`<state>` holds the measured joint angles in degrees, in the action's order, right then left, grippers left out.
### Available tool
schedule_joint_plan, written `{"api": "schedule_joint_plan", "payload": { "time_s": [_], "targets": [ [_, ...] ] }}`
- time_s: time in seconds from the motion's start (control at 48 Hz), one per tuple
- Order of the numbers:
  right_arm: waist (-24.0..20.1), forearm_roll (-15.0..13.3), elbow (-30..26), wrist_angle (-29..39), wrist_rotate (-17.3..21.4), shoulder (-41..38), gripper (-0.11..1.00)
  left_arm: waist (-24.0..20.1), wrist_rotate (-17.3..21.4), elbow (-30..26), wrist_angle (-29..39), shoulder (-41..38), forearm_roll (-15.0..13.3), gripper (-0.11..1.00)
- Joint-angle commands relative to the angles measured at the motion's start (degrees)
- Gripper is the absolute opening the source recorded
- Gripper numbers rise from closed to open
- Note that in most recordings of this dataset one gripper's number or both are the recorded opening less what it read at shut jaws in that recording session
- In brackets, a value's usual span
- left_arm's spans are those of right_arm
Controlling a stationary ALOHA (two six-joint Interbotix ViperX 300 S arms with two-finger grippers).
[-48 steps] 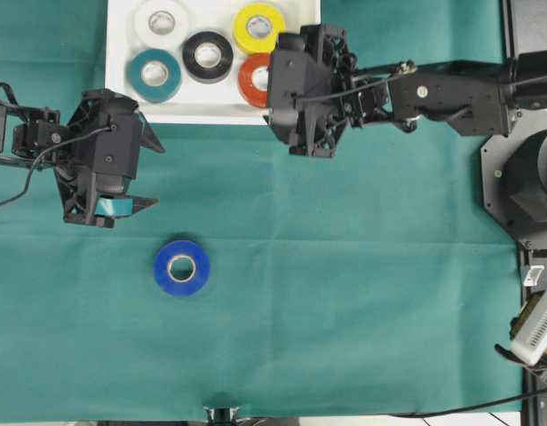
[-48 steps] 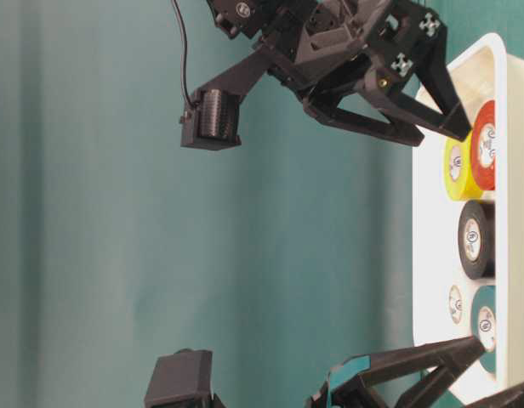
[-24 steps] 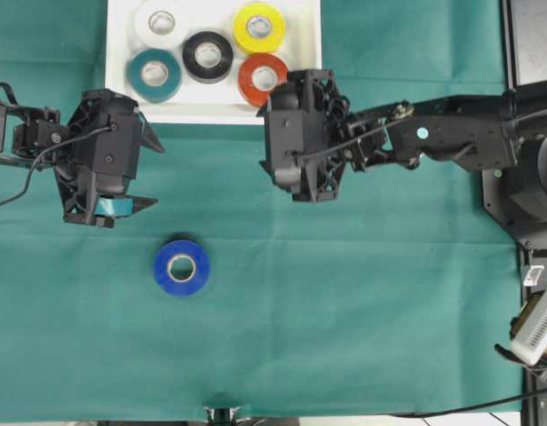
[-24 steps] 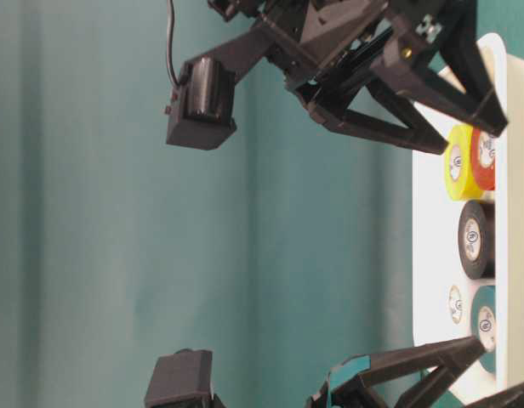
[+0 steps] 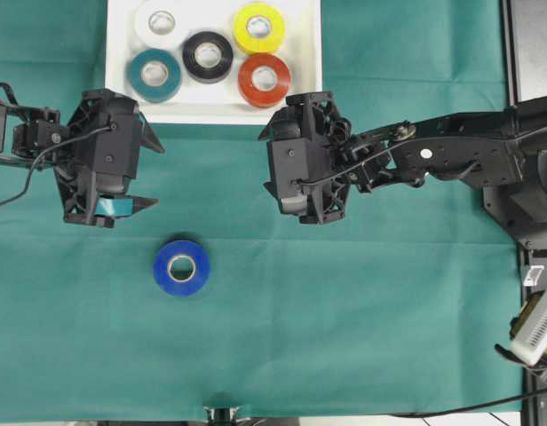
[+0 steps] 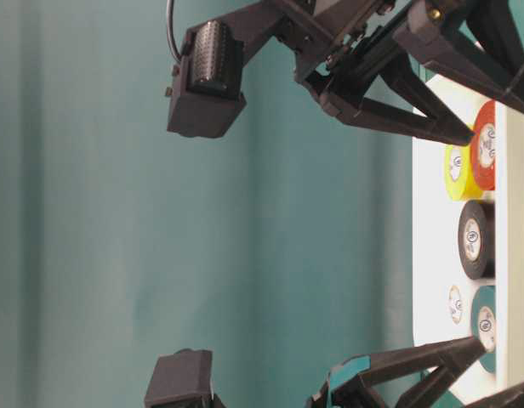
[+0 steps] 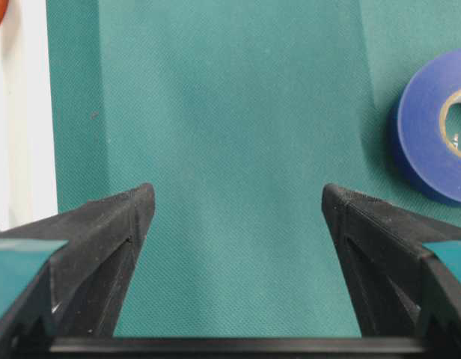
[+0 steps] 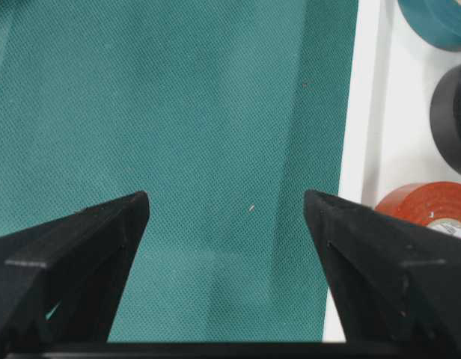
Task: Put the tape alternately from left to right into the white case.
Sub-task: 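Lower the left gripper onto the blue tape roll and close it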
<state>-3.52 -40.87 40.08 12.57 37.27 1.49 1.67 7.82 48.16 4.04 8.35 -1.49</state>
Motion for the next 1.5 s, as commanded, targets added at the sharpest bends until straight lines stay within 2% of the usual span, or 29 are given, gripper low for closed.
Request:
{"api": "schedule_joint_plan", "payload": {
  "time_s": [0.0, 0.438, 0.688, 0.855, 1.48],
  "targets": [
    [-0.1, -0.2, -0.6, -0.4, 0.2, 1.5, 0.82, 0.4, -0.3, -1.0, -0.3, 0.5, -0.1, 1.00],
    [-0.1, -0.2, -0.5, -1.8, 0.2, 1.5, 0.82, 5.5, -6.9, -2.5, -0.4, 0.4, -0.1, 1.00],
    [-0.1, -0.2, -0.5, -1.8, 0.1, 1.4, 0.82, 9.4, -13.6, -2.6, -0.3, -0.2, -0.1, 1.00],
    [-0.1, -0.2, -0.5, -1.8, 0.0, 1.5, 0.82, 10.4, -16.8, -3.6, -0.4, -2.5, -0.1, 1.00],
    [-0.1, -0.2, -0.5, -1.5, -0.1, 1.4, 0.82, 11.1, -19.8, -9.9, 0.8, -12.4, -0.1, 0.99]
  ]
}}
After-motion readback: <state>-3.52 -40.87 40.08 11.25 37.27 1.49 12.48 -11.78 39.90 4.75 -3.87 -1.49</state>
